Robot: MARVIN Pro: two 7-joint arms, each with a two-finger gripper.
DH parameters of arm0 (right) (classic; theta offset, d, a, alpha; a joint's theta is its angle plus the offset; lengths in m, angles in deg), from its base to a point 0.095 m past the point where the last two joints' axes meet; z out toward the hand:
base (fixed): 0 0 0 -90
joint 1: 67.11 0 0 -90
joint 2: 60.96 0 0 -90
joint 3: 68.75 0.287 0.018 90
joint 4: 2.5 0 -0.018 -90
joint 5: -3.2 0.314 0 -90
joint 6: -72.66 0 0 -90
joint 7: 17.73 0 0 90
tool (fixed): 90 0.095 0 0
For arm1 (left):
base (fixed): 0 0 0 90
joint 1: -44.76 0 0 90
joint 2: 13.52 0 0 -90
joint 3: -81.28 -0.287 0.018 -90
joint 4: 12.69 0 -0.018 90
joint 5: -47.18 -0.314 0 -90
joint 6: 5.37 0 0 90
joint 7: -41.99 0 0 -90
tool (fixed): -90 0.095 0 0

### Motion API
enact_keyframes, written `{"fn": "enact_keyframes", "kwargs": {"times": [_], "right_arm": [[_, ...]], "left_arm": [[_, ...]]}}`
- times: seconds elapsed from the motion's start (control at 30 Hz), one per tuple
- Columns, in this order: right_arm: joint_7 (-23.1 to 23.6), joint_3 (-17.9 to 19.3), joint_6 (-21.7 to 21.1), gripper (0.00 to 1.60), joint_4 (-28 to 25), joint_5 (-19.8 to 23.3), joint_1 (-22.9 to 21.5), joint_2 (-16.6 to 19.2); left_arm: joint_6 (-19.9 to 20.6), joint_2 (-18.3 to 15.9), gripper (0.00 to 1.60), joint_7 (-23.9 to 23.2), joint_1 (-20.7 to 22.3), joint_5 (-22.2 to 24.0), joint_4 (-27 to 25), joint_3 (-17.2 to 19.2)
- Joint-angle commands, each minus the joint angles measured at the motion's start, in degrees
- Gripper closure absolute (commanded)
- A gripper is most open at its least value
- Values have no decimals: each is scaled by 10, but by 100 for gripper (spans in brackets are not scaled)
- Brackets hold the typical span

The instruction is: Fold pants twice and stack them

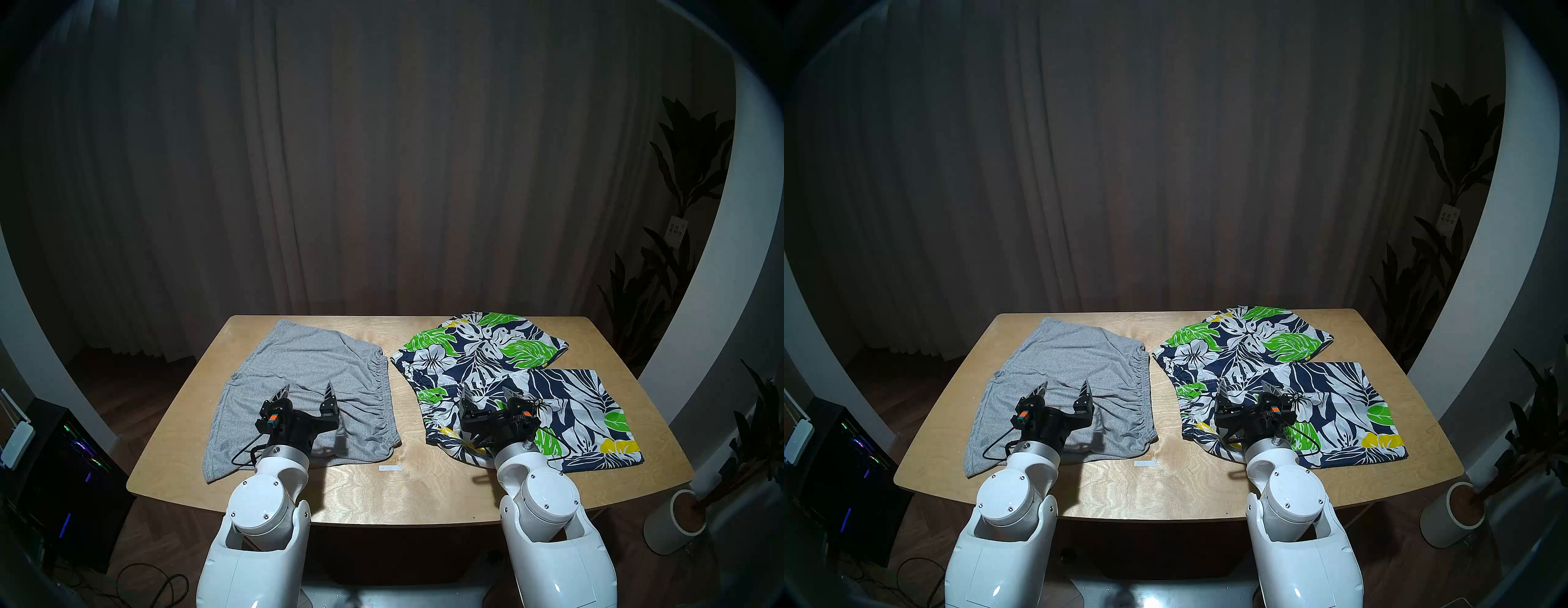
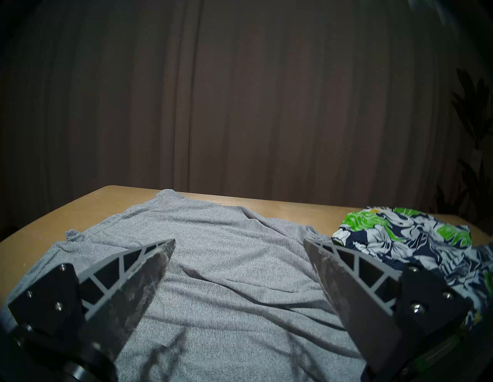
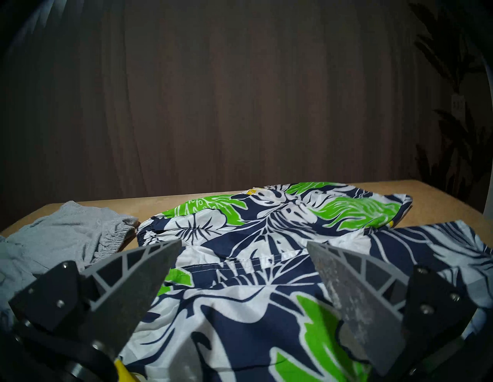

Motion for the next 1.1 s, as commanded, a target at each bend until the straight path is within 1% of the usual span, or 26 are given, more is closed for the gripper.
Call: {"fn": "enact_keyframes", "kwargs": {"times": [0.0, 0.2, 0.23, 0.4, 0.7, 0.73, 0.77, 0.8, 1.07], "right_arm": [[9, -29, -35, 0, -45, 73, -25, 4], [17, -45, -73, 0, -67, 128, -36, 6], [18, -45, -78, 0, -68, 137, -36, 6], [19, -49, -113, 0, -80, 190, -37, 7], [21, -56, -179, 0, -97, 285, -30, 11], [21, -57, -187, 0, -100, 294, -29, 12], [20, -61, -198, 0, -112, 302, -29, 13], [21, -63, -206, 0, -116, 310, -27, 15], [6, -54, -279, 0, -144, 388, -20, 12]], "left_arm": [[-9, 14, 0, -10, -15, 76, -53, 22], [-9, 22, 0, -14, -28, 135, -73, 42], [-10, 24, 0, -15, -30, 138, -74, 43], [-7, 30, 0, -16, -48, 185, -81, 57], [-4, 38, 0, -29, -73, 265, -102, 64], [-4, 39, 0, -31, -76, 275, -106, 64], [-2, 40, 0, -37, -84, 299, -116, 65], [-1, 41, 0, -40, -88, 312, -120, 65], [10, 49, 0, -61, -118, 415, -150, 68]]}}
